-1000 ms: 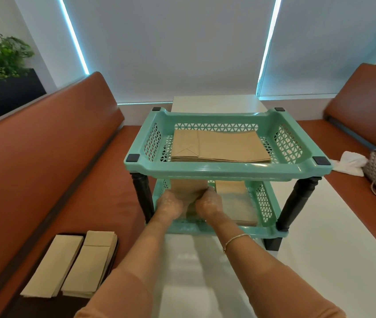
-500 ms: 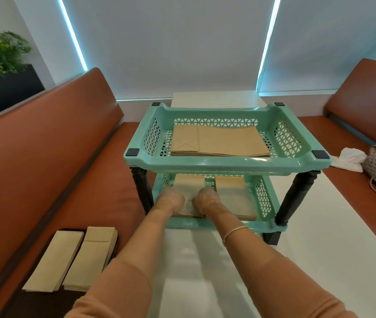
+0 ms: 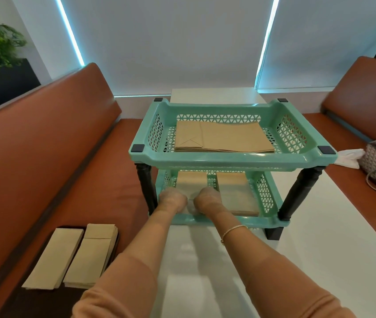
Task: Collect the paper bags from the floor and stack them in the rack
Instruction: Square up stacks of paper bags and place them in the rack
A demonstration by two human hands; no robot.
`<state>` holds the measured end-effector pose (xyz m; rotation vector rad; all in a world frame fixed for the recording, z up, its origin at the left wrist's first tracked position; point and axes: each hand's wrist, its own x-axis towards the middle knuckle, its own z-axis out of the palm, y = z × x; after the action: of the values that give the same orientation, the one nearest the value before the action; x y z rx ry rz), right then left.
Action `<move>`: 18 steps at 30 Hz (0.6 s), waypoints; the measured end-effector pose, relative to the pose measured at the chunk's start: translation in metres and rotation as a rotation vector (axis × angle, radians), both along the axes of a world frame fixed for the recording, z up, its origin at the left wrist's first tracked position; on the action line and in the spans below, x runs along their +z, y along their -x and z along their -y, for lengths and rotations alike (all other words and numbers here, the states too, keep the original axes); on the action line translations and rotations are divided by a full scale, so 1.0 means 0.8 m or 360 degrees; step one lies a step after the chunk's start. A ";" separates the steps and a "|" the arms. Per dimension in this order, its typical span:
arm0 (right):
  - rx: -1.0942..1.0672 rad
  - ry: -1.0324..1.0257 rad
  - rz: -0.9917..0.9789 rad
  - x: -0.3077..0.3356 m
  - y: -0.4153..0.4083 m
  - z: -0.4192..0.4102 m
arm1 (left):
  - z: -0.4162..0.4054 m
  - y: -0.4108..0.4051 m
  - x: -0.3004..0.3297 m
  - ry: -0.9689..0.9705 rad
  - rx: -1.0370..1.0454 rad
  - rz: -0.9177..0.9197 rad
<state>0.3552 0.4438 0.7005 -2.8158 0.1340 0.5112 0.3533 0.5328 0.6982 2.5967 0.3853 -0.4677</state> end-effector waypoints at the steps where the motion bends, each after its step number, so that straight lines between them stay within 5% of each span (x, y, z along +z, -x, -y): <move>1: -0.0018 -0.0050 -0.0029 0.001 0.002 -0.001 | 0.000 -0.001 -0.002 -0.0059 -0.0035 0.0009; 10: -0.0153 -0.0172 0.0035 0.011 0.010 -0.004 | 0.004 0.001 0.003 -0.0141 -0.0181 0.0079; 18: -0.0492 -0.0589 0.0235 0.044 0.046 0.027 | 0.023 0.029 0.010 -0.0115 0.0049 0.0307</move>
<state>0.3182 0.4220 0.7353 -2.4009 0.3934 0.2270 0.3302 0.5145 0.7059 2.6722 0.3814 -0.1933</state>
